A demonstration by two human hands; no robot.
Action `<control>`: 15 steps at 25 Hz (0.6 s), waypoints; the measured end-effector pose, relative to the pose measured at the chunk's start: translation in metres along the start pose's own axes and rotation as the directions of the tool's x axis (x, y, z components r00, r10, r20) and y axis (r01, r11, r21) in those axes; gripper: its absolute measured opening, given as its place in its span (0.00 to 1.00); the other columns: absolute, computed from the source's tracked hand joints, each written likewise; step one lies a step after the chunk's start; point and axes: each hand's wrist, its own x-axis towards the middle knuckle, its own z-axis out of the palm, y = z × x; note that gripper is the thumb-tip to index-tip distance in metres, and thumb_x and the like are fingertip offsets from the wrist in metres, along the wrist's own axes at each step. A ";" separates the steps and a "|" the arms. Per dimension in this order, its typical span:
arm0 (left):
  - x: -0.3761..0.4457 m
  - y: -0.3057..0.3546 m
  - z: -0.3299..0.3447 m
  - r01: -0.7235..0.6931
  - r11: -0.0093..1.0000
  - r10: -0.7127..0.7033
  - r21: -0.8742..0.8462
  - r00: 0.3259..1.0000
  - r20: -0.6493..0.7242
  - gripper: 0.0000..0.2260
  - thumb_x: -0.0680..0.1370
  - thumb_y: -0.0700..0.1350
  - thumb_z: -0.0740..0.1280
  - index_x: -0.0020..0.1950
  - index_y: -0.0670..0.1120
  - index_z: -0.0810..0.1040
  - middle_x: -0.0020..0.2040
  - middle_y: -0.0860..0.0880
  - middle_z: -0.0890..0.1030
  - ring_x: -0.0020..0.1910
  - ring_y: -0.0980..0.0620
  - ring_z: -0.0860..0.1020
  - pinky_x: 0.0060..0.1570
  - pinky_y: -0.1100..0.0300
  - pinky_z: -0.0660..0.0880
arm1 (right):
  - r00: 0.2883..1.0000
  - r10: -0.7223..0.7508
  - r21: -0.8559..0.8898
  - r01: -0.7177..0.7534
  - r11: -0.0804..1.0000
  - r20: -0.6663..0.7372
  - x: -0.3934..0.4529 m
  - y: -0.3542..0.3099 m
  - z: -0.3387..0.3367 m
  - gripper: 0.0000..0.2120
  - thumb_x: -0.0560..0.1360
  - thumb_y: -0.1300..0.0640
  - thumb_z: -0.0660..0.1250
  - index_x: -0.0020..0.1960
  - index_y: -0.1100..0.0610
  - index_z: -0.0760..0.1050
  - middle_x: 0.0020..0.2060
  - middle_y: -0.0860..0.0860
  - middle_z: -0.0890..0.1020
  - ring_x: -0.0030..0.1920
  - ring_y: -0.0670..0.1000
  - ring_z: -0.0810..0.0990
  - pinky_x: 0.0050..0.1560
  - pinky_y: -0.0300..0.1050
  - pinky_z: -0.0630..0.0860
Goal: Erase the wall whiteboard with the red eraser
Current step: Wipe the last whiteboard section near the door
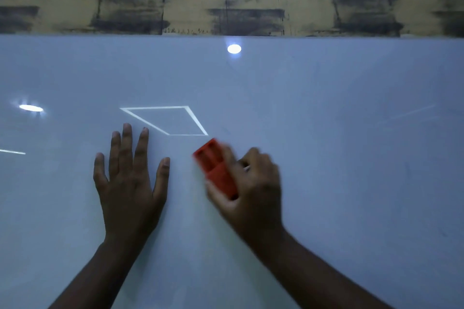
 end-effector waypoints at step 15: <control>-0.003 -0.005 0.002 -0.037 0.999 0.037 0.027 0.999 -0.022 0.31 0.84 0.59 0.53 0.86 0.48 0.59 0.87 0.46 0.55 0.86 0.45 0.55 0.82 0.36 0.53 | 0.951 0.280 -0.059 -0.290 0.955 -0.130 0.105 0.138 -0.043 0.35 0.73 0.34 0.66 0.74 0.52 0.74 0.46 0.51 0.72 0.46 0.56 0.76 0.54 0.58 0.74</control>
